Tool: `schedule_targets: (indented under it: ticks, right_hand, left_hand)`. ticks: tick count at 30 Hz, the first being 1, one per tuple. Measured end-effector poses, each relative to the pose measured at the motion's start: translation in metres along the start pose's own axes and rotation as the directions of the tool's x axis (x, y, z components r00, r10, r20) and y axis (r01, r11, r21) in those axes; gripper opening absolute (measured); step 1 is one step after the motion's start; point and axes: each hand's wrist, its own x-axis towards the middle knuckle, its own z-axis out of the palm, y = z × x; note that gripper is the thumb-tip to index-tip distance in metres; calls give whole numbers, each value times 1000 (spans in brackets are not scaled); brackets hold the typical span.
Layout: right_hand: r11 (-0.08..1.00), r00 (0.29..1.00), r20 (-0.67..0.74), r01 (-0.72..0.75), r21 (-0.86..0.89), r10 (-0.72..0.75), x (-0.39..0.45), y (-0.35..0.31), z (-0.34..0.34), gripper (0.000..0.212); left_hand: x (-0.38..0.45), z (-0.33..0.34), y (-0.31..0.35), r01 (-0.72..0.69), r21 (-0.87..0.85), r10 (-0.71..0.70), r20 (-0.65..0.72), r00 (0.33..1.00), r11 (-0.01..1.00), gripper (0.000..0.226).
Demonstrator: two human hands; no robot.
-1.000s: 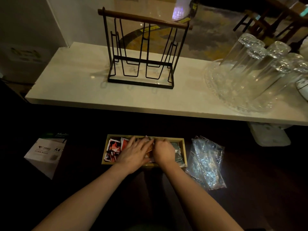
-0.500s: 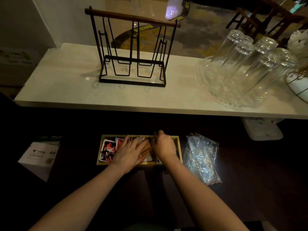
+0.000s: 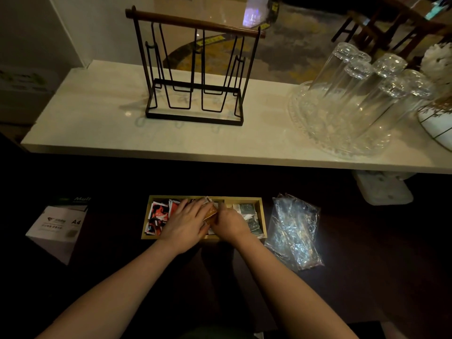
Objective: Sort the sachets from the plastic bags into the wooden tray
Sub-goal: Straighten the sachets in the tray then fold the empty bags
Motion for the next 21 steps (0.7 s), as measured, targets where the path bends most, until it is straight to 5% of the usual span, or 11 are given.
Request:
schedule_targets:
  ticks: [3,6,11,18,21]
  right_hand:
    - [993,991,-131,11,117,4,-6,24,-22,55]
    - [996,932,-362,25,87,8,-18,65,-42,42]
    - [972,973,-89,204,-121,-215,-43,82,-20,37]
    - [968,942,-238,205,-143,-235,-27,60,2,40]
    - [964,913,-336,171,-202,-233,-21,57,5,24]
  left_hand:
    - [-5,1,-2,-28,26,27,9,1000,999,63]
    - [-9,2,-6,-50,27,50,10,999,998,65]
    - [-10,3,-8,-63,26,61,53,997,998,66]
    - [-5,-7,10,-152,176,153,4,988,973,69]
    - [-2,-10,19,-184,185,186,5,983,965,63]
